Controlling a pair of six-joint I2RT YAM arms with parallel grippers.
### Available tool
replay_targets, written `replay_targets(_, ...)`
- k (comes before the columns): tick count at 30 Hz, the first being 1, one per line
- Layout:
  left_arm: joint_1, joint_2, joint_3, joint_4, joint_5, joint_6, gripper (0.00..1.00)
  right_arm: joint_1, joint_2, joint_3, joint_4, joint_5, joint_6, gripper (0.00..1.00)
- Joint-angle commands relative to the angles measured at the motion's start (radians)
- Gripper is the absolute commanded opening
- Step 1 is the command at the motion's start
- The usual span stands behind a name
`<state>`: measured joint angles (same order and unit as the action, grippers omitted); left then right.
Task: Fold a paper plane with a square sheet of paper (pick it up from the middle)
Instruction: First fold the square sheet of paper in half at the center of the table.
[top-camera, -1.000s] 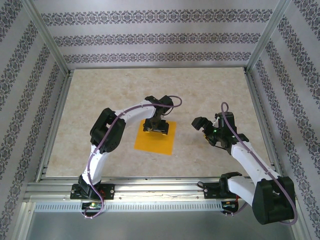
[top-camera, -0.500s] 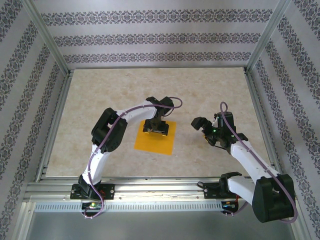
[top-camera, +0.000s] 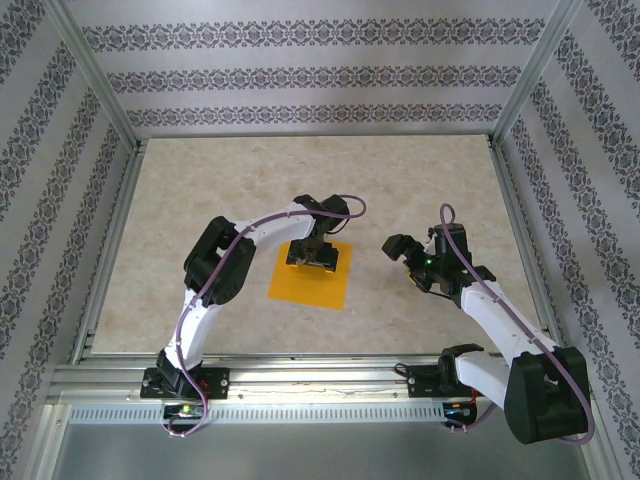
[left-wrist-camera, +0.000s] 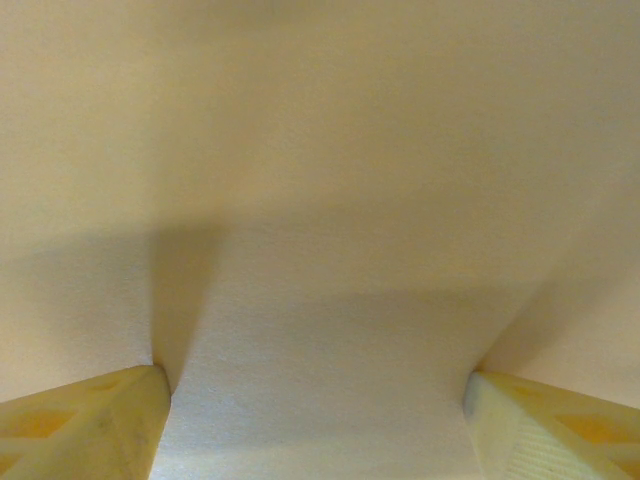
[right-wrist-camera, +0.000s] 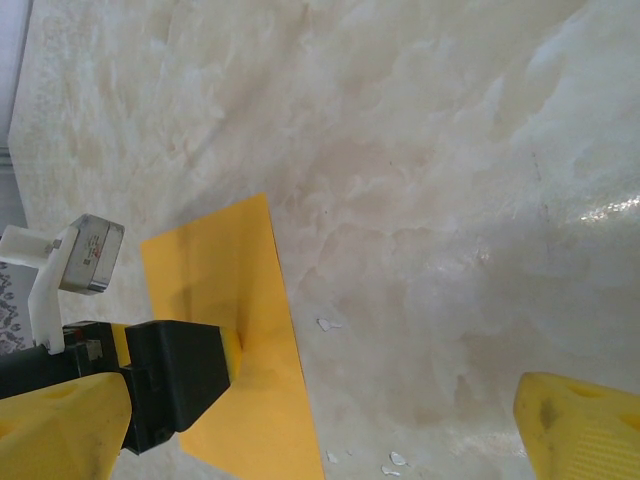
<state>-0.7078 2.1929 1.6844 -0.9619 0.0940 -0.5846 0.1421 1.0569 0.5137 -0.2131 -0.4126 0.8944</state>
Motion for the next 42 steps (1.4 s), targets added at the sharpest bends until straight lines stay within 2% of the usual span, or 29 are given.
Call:
replay_targets(1,-0.016,0.082,-0.048,-0.004,0.021,-0.032,0.79,0.013,0.004,0.033,-0.012,0.004,0.013,0.98)
replay_targets(25,-0.016,0.025,-0.063,0.046,0.033,-0.023,0.74,0.015,-0.008,0.04,-0.024,0.008,0.027,0.98)
replay_targets(30,-0.016,-0.013,-0.081,0.089,0.042,-0.011,0.68,0.022,-0.01,0.047,-0.022,-0.012,0.016,0.98)
replay_targets(33,-0.016,-0.036,-0.091,0.111,0.024,-0.008,0.63,0.022,0.009,0.093,-0.046,-0.074,-0.07,0.98)
replay_targets(35,-0.016,-0.049,-0.098,0.124,0.02,-0.004,0.58,0.02,0.024,0.134,-0.117,-0.051,-0.112,0.98)
replay_targets(39,-0.016,-0.075,-0.109,0.15,0.024,-0.001,0.53,0.009,0.015,0.165,-0.222,0.08,-0.129,0.98)
replay_targets(42,-0.016,-0.104,-0.122,0.167,0.009,-0.005,0.49,-0.044,-0.012,0.162,-0.284,0.15,-0.112,0.98)
